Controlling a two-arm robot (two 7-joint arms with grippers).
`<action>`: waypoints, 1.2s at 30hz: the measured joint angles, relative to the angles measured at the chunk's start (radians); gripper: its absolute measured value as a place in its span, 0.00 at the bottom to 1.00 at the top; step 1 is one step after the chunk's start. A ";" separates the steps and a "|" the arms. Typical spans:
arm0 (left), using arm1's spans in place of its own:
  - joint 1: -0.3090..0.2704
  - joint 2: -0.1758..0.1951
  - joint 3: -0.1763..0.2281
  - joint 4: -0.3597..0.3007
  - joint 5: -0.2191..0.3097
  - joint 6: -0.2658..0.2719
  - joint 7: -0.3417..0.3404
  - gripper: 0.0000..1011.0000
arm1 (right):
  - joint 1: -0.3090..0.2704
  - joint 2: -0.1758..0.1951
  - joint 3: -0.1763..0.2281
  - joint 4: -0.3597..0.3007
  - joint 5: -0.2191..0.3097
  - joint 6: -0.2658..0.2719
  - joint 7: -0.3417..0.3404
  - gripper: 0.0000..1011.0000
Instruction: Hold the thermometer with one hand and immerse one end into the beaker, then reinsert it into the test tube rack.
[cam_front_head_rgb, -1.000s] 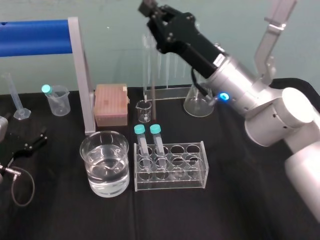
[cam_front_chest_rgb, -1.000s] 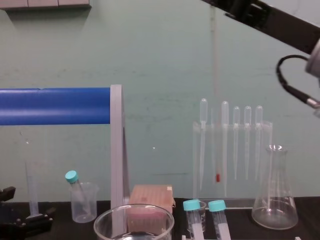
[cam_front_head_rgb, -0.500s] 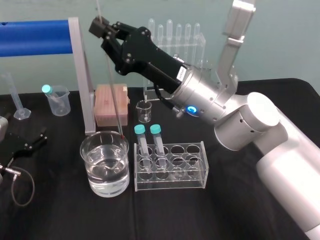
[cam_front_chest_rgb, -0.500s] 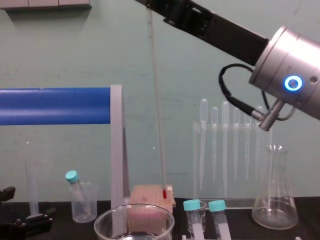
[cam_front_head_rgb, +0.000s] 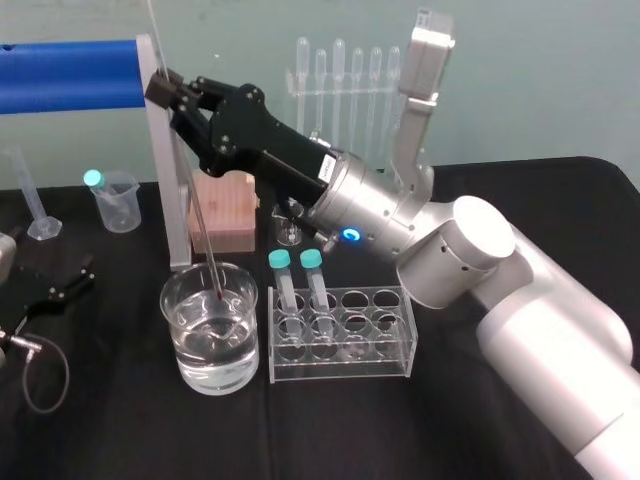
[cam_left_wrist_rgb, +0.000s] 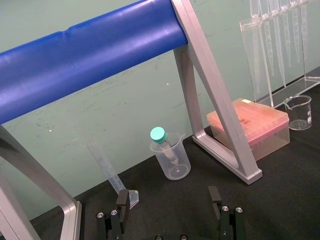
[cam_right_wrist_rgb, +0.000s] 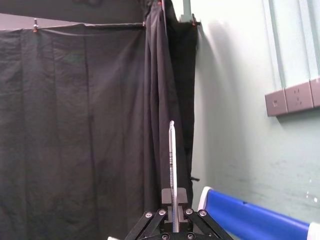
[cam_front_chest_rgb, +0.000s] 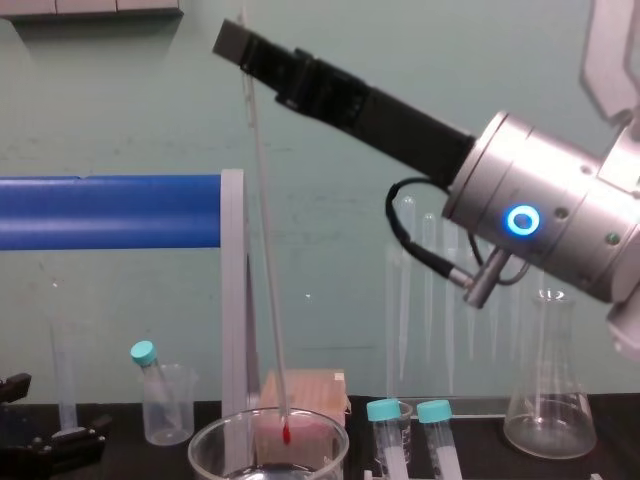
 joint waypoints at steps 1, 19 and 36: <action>0.000 0.000 0.000 0.000 0.000 0.000 0.000 1.00 | 0.005 -0.006 -0.004 0.019 0.004 -0.003 0.007 0.06; 0.000 0.000 0.000 0.000 0.000 0.000 0.000 1.00 | 0.045 -0.060 -0.046 0.193 -0.041 -0.030 0.039 0.06; 0.000 0.000 0.000 0.000 0.000 0.000 0.000 1.00 | 0.028 -0.055 -0.050 0.203 -0.070 -0.022 0.039 0.06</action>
